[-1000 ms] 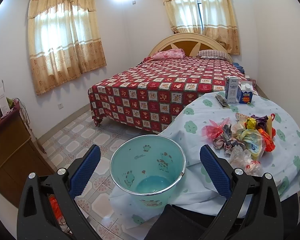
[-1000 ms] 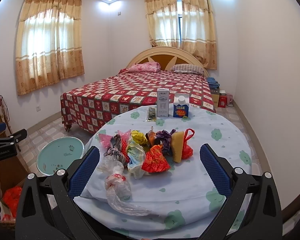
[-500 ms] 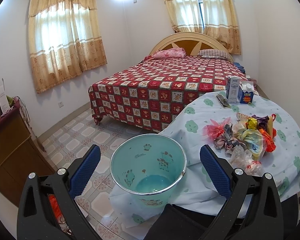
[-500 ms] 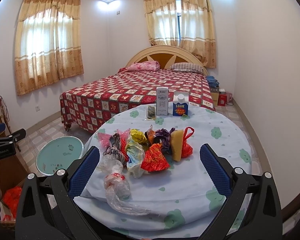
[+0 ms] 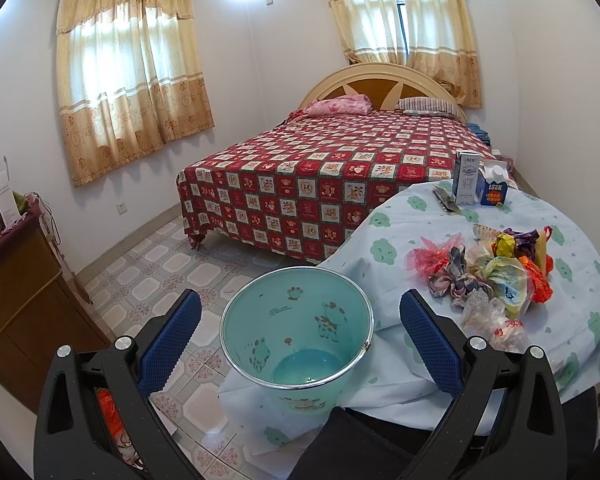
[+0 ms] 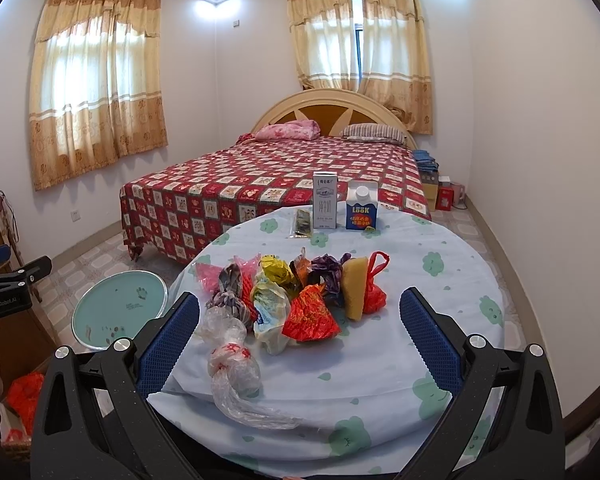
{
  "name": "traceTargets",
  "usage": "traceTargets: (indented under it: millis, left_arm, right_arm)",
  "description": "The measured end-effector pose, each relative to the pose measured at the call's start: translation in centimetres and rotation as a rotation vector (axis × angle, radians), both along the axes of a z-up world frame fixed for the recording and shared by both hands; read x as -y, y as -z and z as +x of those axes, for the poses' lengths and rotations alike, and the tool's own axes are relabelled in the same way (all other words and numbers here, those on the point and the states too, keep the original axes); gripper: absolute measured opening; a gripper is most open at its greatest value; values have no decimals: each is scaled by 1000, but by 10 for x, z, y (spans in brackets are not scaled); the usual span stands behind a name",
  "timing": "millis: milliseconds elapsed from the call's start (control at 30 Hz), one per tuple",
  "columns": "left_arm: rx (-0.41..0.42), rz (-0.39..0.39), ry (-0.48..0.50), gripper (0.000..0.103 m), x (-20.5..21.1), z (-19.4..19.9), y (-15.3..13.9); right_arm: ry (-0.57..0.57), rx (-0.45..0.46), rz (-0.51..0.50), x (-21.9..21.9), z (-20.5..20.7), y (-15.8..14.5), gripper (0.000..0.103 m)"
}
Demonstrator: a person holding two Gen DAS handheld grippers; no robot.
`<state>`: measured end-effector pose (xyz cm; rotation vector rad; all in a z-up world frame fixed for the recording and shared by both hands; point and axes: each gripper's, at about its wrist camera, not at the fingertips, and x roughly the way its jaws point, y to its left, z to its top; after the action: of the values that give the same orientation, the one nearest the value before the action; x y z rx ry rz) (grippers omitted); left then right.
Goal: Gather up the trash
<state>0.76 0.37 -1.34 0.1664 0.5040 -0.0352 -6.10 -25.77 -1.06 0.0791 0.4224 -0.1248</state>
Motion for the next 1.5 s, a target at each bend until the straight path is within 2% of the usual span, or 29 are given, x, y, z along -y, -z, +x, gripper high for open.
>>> traceTargets:
  millis: [1000,1100,1267,1400,1500]
  left_arm:
    - [-22,5,-3,97,1,4,10]
    - [-43,-22,0,97,4,8,13]
    - [-80,15,-23,97,19,16,30]
    - [-145,0,40,97,44,25,50]
    - [-159,28,73,97,74,28,66]
  right_arm:
    - [14,4,1,1,0,2,99]
    - [27,5,0,9,1,5,99]
    - [64,3,-38,22,0,14,99]
    - [121,-29,-59,43,0,36,99]
    - [167,-50,-51,63,-1,53,99]
